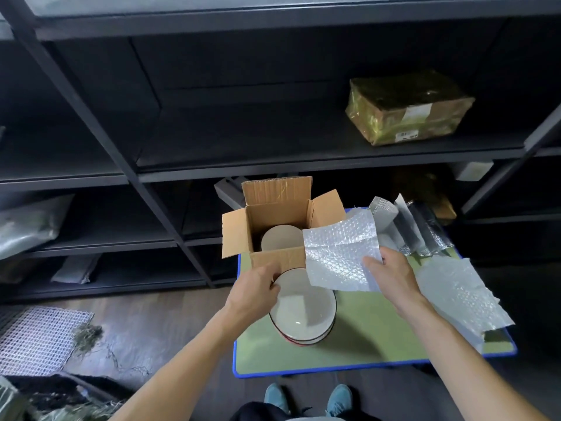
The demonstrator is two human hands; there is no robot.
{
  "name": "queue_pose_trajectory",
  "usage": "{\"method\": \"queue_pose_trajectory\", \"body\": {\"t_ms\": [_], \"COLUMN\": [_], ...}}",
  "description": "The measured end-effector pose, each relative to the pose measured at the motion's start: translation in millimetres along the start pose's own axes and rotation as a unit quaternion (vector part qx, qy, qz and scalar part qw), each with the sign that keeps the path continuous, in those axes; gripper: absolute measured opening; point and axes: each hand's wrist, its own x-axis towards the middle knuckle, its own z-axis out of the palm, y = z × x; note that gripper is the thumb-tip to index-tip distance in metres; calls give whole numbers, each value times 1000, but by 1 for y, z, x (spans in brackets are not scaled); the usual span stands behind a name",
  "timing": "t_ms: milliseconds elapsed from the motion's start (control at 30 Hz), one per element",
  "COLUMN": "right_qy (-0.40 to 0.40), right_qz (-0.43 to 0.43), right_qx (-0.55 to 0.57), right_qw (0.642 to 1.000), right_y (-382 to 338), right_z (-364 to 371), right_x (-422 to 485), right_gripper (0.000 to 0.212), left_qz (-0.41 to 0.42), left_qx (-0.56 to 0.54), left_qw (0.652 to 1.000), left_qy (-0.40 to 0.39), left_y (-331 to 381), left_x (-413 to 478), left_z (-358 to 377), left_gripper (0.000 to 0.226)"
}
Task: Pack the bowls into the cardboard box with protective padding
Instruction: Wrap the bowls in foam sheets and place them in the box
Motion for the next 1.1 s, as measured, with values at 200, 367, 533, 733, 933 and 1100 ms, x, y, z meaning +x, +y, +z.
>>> {"method": "queue_pose_trajectory", "body": {"t_ms": [200,367,533,733,933,1100], "right_qy": [54,7,-127,-207,-217,-247], "right_qz": [0,-22,-4,30,76,95], "right_qx": [17,-4,50,187,290,324], "right_qw": [998,1000,991,960,929,908], "right_y": [-15,-32,-46,-50,-58,-58], "right_z": [-3,10,25,30,30,28], "right_x": [0,-11,-29,-37,-42,-45], "right_gripper": [25,19,32,42,25,57], "left_qz": [-15,-19,-28,-47,-59,-64], "left_qx": [-56,-109,-181,-209,-213,-220], "left_qw": [998,994,983,976,975,973], "left_qy": [-4,17,17,25,10,8], "left_y": [1,10,25,30,26,22], "left_x": [-6,-3,-3,-1,-4,-5], "left_z": [-47,-76,-87,-85,-82,-82], "left_gripper": [13,11,10,7,8,8]}}
